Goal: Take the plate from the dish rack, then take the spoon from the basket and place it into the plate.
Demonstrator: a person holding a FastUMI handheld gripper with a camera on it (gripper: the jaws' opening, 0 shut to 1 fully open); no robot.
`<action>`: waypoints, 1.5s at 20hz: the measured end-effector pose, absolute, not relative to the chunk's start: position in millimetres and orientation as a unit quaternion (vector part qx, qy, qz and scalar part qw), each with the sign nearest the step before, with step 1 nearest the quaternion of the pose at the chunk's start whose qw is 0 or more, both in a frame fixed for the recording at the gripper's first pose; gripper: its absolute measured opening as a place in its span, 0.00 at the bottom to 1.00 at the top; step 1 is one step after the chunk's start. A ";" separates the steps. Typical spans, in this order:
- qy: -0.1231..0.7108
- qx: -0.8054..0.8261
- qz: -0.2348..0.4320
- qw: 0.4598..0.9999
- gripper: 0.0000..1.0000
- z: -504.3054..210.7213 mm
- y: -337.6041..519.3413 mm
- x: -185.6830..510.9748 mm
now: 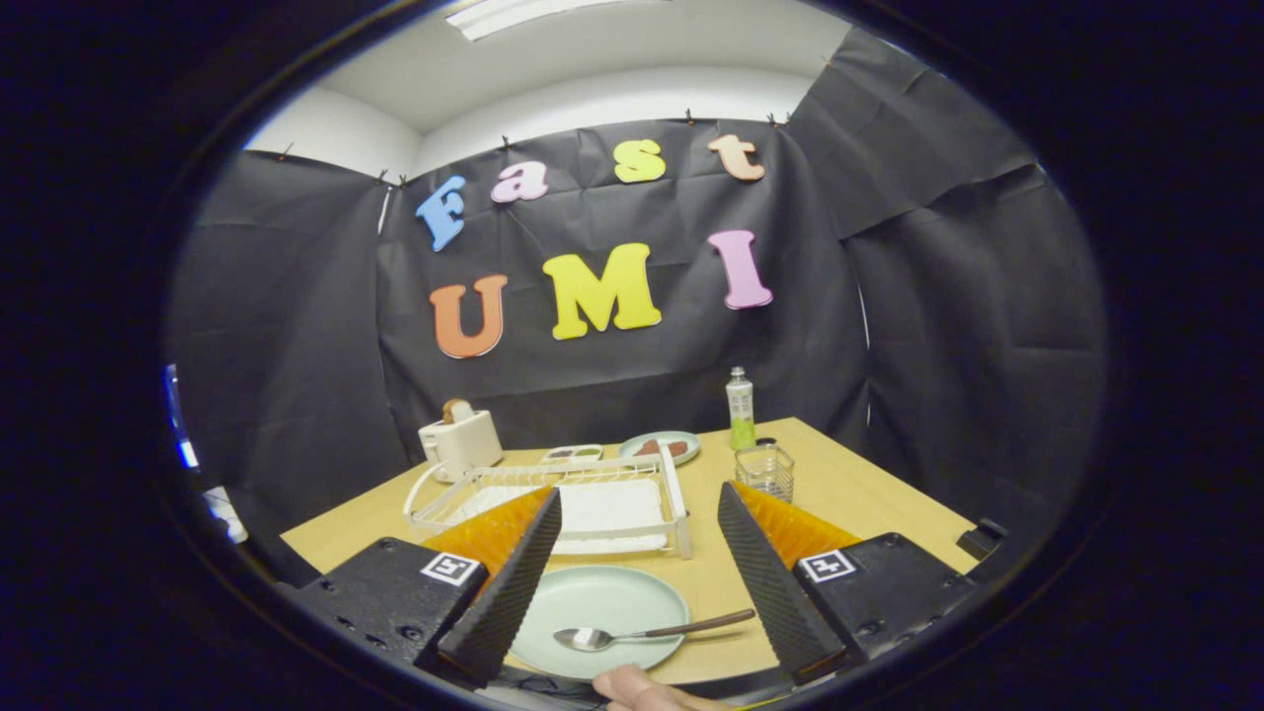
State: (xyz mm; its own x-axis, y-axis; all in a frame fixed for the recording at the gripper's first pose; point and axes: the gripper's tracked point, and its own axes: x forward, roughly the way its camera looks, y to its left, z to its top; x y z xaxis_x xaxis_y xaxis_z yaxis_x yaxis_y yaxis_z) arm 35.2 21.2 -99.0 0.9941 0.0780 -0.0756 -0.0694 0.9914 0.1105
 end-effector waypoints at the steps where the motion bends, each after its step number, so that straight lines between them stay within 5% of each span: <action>1: 0.042 0.057 0.040 0.997 1.00 -94.8 20.9 30.0; 8: -0.012 0.048 0.020 0.999 1.00 -58.3 -0.2 -7.5; 30: -0.002 0.021 0.034 0.999 1.00 -47.3 -6.0 -38.9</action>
